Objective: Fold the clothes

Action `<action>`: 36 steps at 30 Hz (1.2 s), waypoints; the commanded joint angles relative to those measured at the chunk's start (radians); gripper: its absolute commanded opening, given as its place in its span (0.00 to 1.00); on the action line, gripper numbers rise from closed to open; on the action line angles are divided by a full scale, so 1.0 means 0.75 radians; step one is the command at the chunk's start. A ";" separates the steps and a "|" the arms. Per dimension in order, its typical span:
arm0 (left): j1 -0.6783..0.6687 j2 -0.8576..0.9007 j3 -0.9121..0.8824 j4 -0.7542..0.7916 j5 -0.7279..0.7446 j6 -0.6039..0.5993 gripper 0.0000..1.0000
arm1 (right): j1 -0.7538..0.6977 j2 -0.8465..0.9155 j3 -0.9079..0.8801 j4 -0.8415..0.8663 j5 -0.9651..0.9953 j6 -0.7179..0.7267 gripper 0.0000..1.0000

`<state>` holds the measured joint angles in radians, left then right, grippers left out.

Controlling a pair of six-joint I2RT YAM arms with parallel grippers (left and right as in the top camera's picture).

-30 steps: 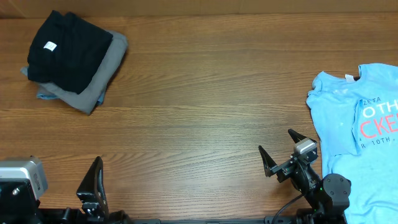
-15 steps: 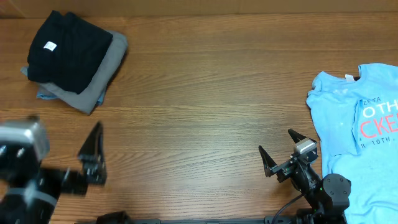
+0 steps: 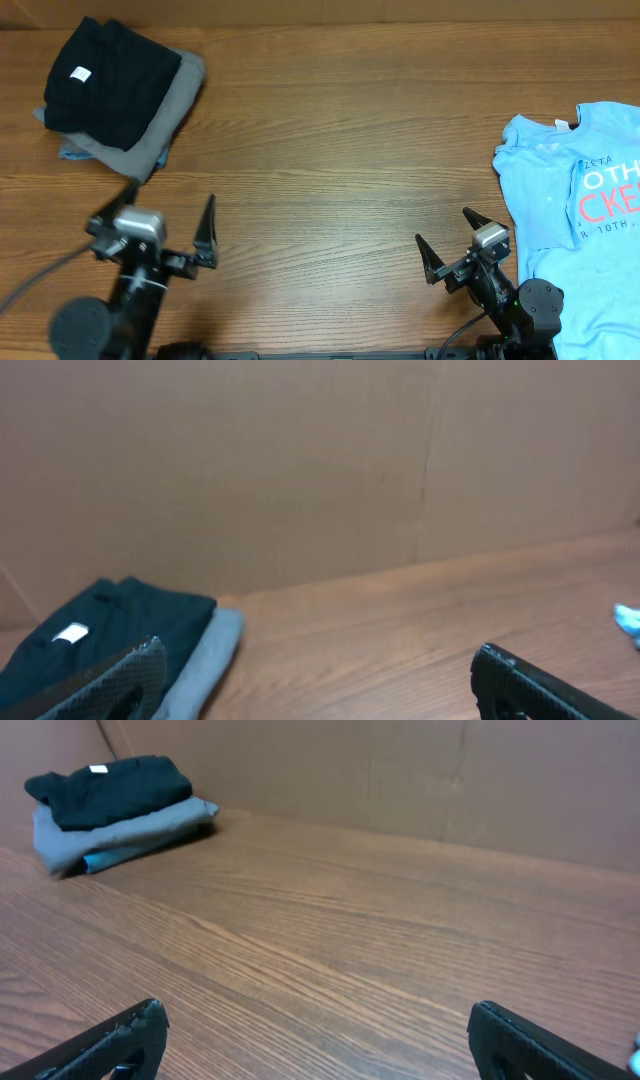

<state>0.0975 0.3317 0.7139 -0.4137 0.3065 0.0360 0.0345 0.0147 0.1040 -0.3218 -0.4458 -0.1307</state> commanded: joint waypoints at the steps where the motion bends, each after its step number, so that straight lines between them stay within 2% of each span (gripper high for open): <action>1: -0.011 -0.173 -0.244 0.102 -0.004 0.026 1.00 | 0.004 -0.016 -0.007 0.008 -0.005 0.006 1.00; 9: -0.037 -0.431 -0.678 0.379 0.001 0.021 1.00 | 0.004 -0.016 -0.007 0.008 -0.005 0.006 1.00; 13: -0.044 -0.438 -0.811 0.482 0.002 0.021 1.00 | 0.004 -0.016 -0.007 0.008 -0.005 0.006 1.00; 17: -0.043 -0.438 -0.923 0.489 0.004 0.021 1.00 | 0.004 -0.016 -0.007 0.008 -0.005 0.006 1.00; 36: -0.043 -0.436 -0.946 0.488 -0.003 0.022 1.00 | 0.004 -0.016 -0.007 0.008 -0.005 0.006 1.00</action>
